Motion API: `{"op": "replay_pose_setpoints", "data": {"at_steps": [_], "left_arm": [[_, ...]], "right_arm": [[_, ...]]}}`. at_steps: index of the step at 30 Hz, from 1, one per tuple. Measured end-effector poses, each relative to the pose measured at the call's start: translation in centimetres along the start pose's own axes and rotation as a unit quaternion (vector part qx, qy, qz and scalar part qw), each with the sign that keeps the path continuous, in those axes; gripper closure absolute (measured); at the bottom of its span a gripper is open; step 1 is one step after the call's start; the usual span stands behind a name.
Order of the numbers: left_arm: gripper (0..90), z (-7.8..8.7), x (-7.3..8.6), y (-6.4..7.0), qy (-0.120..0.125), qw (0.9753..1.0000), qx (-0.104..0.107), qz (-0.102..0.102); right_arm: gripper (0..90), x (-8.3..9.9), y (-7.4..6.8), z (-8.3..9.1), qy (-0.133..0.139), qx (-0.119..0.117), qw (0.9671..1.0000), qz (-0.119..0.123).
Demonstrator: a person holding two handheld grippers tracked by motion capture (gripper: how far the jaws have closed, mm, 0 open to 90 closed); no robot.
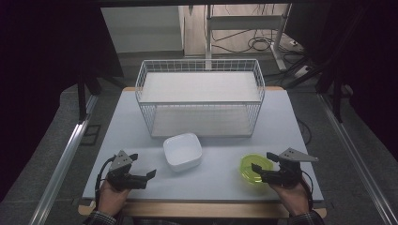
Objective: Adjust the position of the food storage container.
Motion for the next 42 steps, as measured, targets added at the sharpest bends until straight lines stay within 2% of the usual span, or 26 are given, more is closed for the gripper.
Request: {"op": "replay_pose_setpoints", "data": {"at_steps": [10,17,18,23,28,29,30,31,32,33,37,42], "left_arm": [[3.3,0.0,0.1,0.0,-0.001,1.0,-0.001,0.0],[3.3,0.0,0.1,0.0,-0.001,1.0,-0.002,-0.001],[3.3,0.0,0.1,0.0,-0.003,1.0,-0.002,-0.001],[3.3,-0.1,0.2,0.0,-0.009,0.9999,-0.003,-0.004],[3.3,-0.1,0.2,0.0,-0.01,0.9999,-0.003,-0.003],[3.3,-0.1,0.2,0.0,-0.01,0.9999,-0.003,-0.003],[3.3,-0.1,0.2,0.0,-0.01,0.9999,-0.004,-0.004],[3.3,-0.1,0.2,0.0,-0.01,0.9999,-0.004,-0.004],[3.3,-0.1,0.2,0.0,-0.01,0.9999,-0.004,-0.005],[3.3,-0.1,0.2,0.0,-0.01,0.9999,-0.004,-0.005],[3.3,-0.1,0.2,0.0,-0.01,0.9999,-0.004,-0.004],[3.3,-0.1,0.2,0.0,-0.011,0.9999,-0.003,-0.004]], "right_arm": [[24.8,-0.1,-0.3,0.0,-0.001,0.003,1.0,0.003],[33.9,-0.2,-0.3,0.1,-0.009,0.004,0.9999,0.007],[39.7,-0.2,-0.4,0.2,-0.015,-0.001,0.9998,0.009],[52.1,-0.4,-0.8,0.2,-0.02,-0.008,0.9994,0.026],[77.5,-0.6,-2.2,0.2,-0.031,-0.029,0.9973,0.061],[87.6,-0.6,-3.0,0.1,-0.033,-0.038,0.9955,0.08],[87.6,-0.6,-3.0,0.1,-0.033,-0.038,0.9955,0.08],[89.9,-0.9,-4.0,0.0,-0.034,-0.049,0.9938,0.094],[89.9,-0.9,-4.0,0.0,-0.034,-0.049,0.9938,0.094],[90.0,-1.1,-4.9,-0.2,-0.038,-0.058,0.9924,0.102],[90.0,-1.4,-5.8,-0.6,-0.041,-0.066,0.9905,0.113],[90.0,-1.3,-6.9,-1.8,-0.063,-0.072,0.9882,0.119]]}}
Point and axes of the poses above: each handheld gripper's, and its own axes: z roughly backward along the jaws, x roughly out of its underside, y roughly to its right, the point moved 9 cm from there along -z, roughly forward along the jaws, and after that the axes turned 13 degrees about x, right-handed, at the moved point
